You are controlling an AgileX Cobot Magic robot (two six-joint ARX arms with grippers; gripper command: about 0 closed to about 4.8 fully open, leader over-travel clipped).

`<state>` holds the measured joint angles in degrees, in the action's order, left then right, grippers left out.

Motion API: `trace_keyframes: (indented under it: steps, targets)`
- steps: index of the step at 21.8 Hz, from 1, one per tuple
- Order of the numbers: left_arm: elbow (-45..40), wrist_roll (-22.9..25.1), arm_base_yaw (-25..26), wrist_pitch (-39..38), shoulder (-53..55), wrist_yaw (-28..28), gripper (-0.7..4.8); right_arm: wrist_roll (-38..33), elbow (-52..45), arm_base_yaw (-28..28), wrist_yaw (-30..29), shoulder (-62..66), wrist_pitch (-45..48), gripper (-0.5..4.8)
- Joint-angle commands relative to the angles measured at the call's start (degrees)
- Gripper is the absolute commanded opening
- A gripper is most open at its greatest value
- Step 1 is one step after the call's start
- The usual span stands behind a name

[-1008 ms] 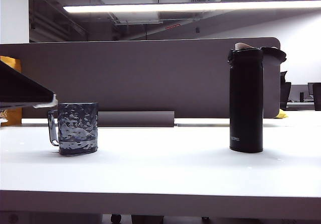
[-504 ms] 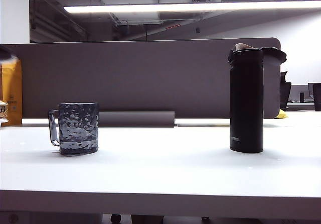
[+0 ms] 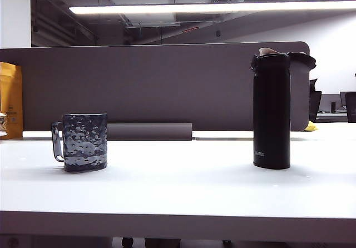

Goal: Pick up the black thermos, pour some water into the cup, then place the black thermos back on the table.

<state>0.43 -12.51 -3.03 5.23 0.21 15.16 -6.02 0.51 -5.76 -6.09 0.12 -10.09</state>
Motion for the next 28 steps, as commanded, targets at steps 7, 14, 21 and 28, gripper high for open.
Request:
trace_keyframes:
  steps: [7, 14, 21, 28]
  targets:
    - [0.07, 0.04, -0.13, 0.33, 0.02, 0.11, -0.05, 0.02, 0.11, 4.11, -0.02, -0.02, -0.20, 0.01]
    - [0.09, 0.48, -0.13, -0.83, 0.02, 0.35, -0.05, 0.02, 0.11, 4.11, -0.04, -0.02, -0.20, 0.01]
    - [0.09, 2.86, -0.11, -0.42, 0.02, -9.49, -0.05, 0.02, 0.11, 4.11, -0.04, -0.02, -0.20, 0.01]
    - [0.07, 2.84, -0.11, -0.50, 0.02, -15.34, -0.05, 0.02, 0.11, 4.11, -0.04, -0.02, -0.20, 0.01]
